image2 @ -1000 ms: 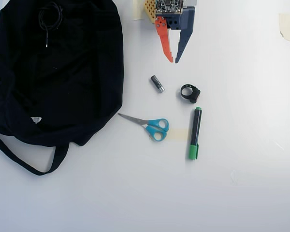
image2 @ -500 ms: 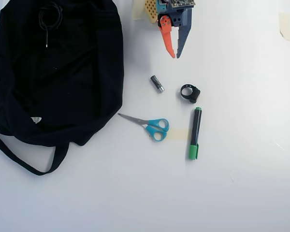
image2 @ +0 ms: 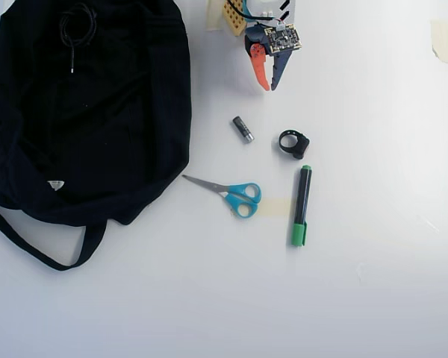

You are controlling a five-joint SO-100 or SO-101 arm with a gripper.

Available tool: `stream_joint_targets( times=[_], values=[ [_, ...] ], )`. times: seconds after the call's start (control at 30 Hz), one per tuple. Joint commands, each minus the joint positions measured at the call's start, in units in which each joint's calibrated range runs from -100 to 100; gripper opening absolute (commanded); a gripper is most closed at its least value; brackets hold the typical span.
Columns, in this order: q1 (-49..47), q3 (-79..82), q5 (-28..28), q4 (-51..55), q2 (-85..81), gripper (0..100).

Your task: Put the cable into the black bag

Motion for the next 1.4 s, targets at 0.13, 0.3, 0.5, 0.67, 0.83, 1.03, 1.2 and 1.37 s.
stream_joint_targets(
  times=[0.13,0.3,0.5,0.67,0.83,1.03,1.2,1.37],
  values=[
    [2.31,4.55,-0.20,7.64,-0.91,2],
    [2.46,4.55,-0.26,10.14,-0.91,2],
    [2.53,4.55,-0.26,10.14,-0.83,2],
    [2.53,4.55,-0.26,10.14,-0.83,2],
    [2.53,4.55,-0.26,10.14,-0.83,2],
    [2.01,4.55,0.01,10.14,-0.83,2],
    [2.23,4.55,-0.26,10.14,-0.75,2],
    [2.23,4.55,-0.26,10.14,-0.75,2]
  ],
)
